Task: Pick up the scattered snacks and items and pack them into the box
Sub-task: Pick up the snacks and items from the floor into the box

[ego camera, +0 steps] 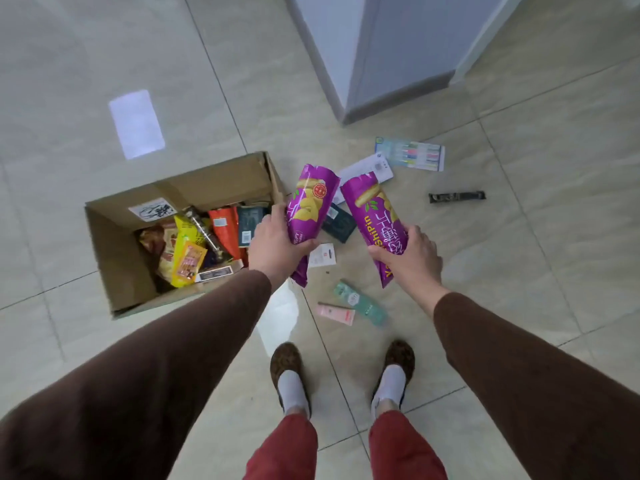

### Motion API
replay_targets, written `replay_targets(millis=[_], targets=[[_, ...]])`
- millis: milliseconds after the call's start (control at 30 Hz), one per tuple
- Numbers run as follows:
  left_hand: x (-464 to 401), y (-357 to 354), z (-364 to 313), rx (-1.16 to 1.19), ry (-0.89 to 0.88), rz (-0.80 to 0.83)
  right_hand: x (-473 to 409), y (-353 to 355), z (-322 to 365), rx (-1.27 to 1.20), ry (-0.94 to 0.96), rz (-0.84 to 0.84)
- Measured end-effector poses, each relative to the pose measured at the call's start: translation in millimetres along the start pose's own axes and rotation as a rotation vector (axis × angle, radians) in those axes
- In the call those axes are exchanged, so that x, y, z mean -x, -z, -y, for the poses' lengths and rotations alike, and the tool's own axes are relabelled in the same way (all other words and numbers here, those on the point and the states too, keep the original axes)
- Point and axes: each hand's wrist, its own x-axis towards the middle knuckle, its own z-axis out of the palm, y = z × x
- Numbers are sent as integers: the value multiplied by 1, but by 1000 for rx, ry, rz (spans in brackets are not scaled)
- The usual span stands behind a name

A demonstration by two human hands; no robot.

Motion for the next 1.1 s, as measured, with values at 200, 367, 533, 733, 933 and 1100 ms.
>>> replay_targets(millis=[200,367,533,733,933,1100], targets=[[44,72,77,-23,85,-38,59,-42,82,-56,59,73],[60,107,132,-30,142,-108,77,-80,127,-55,102,114],[61,145,190,-33,232,-100,92,-127,174,-41,90,157],[33,182,267,-84,267,-46,98,-193,230,-18,15,158],[-5,204,325,-114,259,-22,92,-247,271,23,-37,115],[-23,199,339,-153,296,34,85,-263,284,15,-59,89]])
